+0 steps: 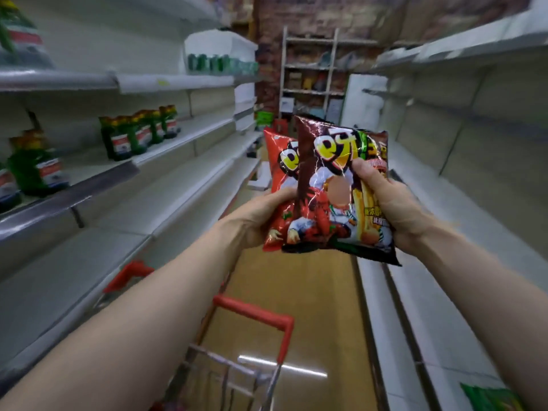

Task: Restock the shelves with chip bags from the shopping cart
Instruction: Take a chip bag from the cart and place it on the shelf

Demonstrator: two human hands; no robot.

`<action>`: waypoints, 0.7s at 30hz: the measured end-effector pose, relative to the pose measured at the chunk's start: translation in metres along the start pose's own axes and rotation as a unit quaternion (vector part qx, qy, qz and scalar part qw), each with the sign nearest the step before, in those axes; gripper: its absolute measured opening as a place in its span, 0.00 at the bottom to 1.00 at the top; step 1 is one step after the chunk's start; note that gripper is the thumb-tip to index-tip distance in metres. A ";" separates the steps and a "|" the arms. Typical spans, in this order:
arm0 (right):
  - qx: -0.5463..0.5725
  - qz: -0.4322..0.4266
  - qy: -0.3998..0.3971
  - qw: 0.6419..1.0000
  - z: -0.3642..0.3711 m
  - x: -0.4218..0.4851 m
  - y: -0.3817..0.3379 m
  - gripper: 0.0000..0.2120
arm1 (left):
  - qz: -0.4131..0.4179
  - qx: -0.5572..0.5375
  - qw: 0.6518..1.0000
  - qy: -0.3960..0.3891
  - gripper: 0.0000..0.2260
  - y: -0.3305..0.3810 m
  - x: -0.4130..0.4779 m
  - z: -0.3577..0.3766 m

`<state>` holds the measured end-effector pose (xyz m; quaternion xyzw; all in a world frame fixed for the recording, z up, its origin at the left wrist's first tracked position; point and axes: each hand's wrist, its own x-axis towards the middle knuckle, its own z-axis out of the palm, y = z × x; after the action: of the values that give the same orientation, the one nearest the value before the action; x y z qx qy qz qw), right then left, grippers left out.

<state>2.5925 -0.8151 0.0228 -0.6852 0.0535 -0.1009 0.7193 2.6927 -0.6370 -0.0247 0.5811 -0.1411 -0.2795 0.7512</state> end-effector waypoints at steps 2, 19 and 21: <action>0.002 -0.022 0.041 0.999 -0.034 0.003 -0.019 0.20 | 0.017 0.013 1.000 -0.022 0.25 0.013 0.032 0.032; -0.050 -0.077 0.346 0.934 -0.265 -0.037 -0.125 0.29 | 0.035 0.100 0.973 -0.206 0.24 0.070 0.167 0.313; -0.050 -0.051 0.372 0.925 -0.285 -0.047 -0.134 0.28 | 0.030 0.123 0.965 -0.231 0.23 0.074 0.173 0.341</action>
<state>2.4761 -1.0882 0.1382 -0.6354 0.2869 -0.3825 0.6064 2.6679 -0.9966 0.1238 0.5841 -0.3614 -0.3640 0.6290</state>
